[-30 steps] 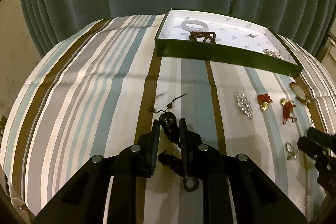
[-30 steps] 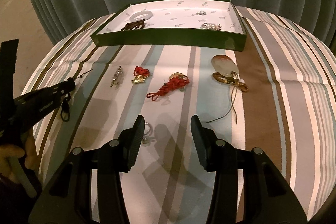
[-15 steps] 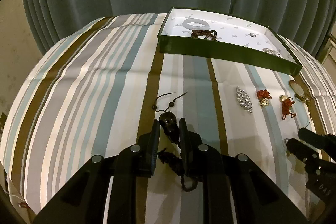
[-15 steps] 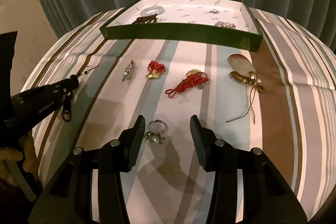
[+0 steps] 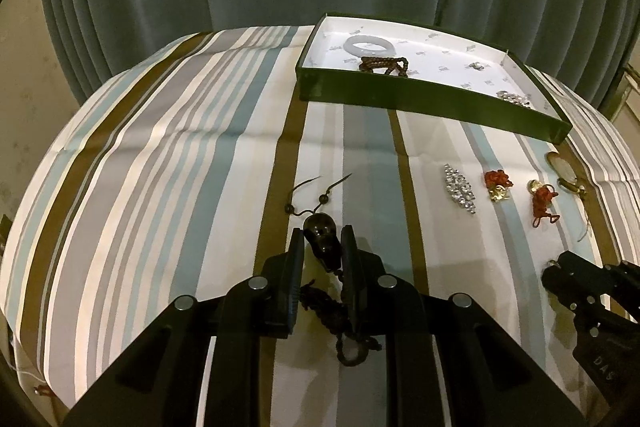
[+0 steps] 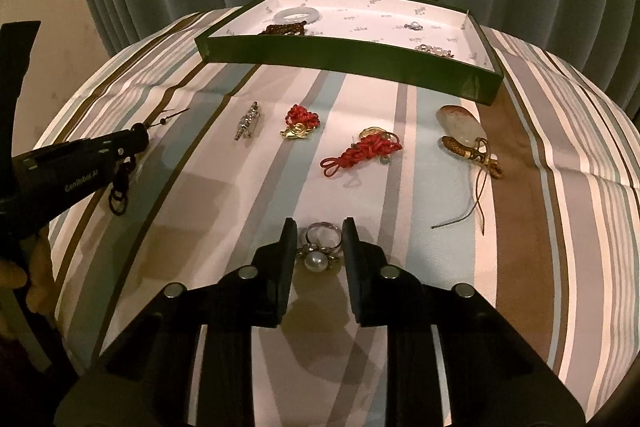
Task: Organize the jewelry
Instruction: 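Lift the black pendant with the left tool while the right tool grasps the silver pearl ring, then drop the black pendant into the box with the left tool while the right tool drops the ring there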
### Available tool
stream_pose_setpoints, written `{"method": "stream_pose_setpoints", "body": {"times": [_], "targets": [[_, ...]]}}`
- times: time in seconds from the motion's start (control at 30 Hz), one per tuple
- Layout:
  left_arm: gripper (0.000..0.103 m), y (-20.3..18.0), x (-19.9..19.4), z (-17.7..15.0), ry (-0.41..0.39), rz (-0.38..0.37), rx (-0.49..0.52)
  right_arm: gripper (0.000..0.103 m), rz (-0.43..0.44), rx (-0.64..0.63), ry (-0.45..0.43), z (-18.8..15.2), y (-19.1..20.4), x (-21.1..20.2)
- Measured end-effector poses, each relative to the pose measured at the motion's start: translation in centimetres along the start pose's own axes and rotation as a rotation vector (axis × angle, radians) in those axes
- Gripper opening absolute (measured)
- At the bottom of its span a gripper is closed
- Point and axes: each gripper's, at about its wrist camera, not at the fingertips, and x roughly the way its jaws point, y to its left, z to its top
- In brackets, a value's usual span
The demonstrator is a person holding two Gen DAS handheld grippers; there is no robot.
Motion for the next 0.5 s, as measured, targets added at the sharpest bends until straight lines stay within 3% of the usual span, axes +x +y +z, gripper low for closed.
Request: {"method": "stream_pose_setpoints", "body": {"times": [0.3, 0.5], "targets": [[0.019, -0.7, -1.5, 1.0, -0.028, -0.038, 0.000, 0.023, 0.000, 0.035, -0.040, 0.9, -1.1, -1.4], [0.019, -2.3, -2.9, 3.7, -0.085, -0.083, 0.026, 0.023, 0.003, 0.069, -0.102, 3.6, -2.7, -2.8]]}}
